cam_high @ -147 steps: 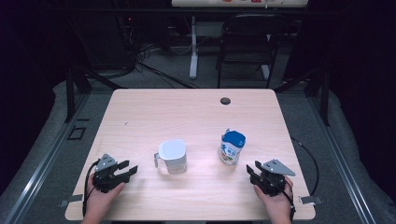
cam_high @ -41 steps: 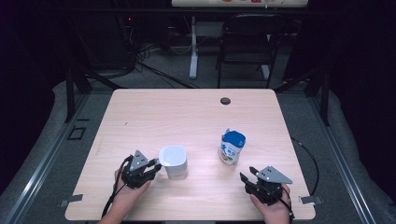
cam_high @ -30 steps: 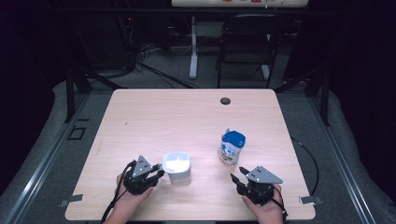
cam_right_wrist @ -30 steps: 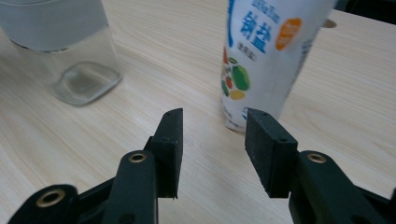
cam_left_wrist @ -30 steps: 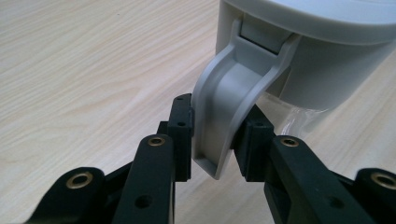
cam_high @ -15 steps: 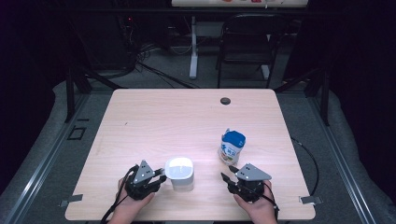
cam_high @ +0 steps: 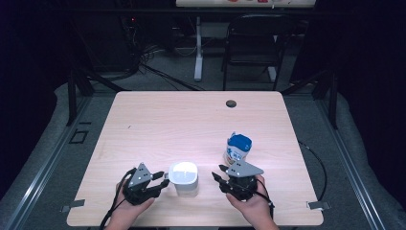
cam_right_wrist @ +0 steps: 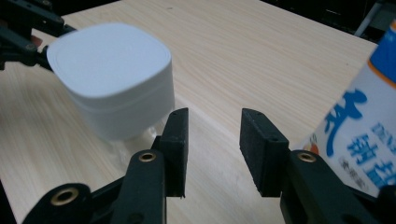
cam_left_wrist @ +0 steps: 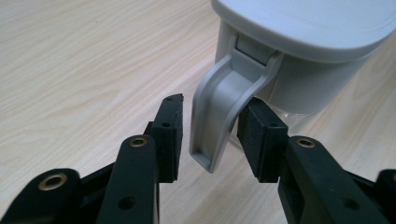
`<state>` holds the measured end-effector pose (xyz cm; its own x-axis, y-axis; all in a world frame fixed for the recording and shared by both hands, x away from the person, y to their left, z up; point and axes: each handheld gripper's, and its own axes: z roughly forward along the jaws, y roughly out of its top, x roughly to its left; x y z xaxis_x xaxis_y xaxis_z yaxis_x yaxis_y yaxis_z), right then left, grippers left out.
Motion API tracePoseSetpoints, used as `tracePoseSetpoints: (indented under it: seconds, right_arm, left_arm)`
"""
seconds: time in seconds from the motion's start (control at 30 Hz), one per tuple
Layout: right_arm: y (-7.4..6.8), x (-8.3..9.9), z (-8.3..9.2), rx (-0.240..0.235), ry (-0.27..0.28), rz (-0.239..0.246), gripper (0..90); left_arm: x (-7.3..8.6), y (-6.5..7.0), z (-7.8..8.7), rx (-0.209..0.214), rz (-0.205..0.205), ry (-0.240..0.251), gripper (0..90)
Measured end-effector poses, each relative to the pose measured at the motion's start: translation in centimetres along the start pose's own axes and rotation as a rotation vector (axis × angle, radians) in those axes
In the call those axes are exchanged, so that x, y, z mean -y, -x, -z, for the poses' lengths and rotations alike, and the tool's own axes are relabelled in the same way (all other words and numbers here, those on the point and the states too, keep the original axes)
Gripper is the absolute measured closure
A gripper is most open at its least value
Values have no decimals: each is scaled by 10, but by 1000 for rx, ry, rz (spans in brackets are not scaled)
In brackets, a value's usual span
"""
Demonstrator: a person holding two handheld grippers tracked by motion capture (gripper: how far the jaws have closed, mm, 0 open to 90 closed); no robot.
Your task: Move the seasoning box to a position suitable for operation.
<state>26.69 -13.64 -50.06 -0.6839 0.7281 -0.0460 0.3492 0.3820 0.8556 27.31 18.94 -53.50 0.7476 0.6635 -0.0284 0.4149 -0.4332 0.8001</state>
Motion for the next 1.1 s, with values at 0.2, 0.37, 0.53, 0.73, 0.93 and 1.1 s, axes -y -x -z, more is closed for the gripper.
tracePoseSetpoints:
  seconds: [0.2,0.37,0.53,0.73,0.93,1.1]
  right_arm:
    - [-5,-20,-12,4,14,-3,591]
    - [-6,-27,-17,17,10,-12,593]
    - [-6,-28,-17,-16,22,-31,627]
    - [-10,-20,-20,-9,1,-10,631]
    - [-9,-13,-17,-18,-1,-15,664]
    - [-11,-13,-16,-23,1,-2,664]
  left_arm:
    - [-7,-5,15,52,17,28,565]
    - [-12,-9,23,20,26,50,566]
    - [-16,-13,26,6,46,67,567]
    - [-21,-19,26,9,68,74,618]
    - [-29,-16,28,30,65,82,684]
    - [-37,-9,26,59,53,80,720]
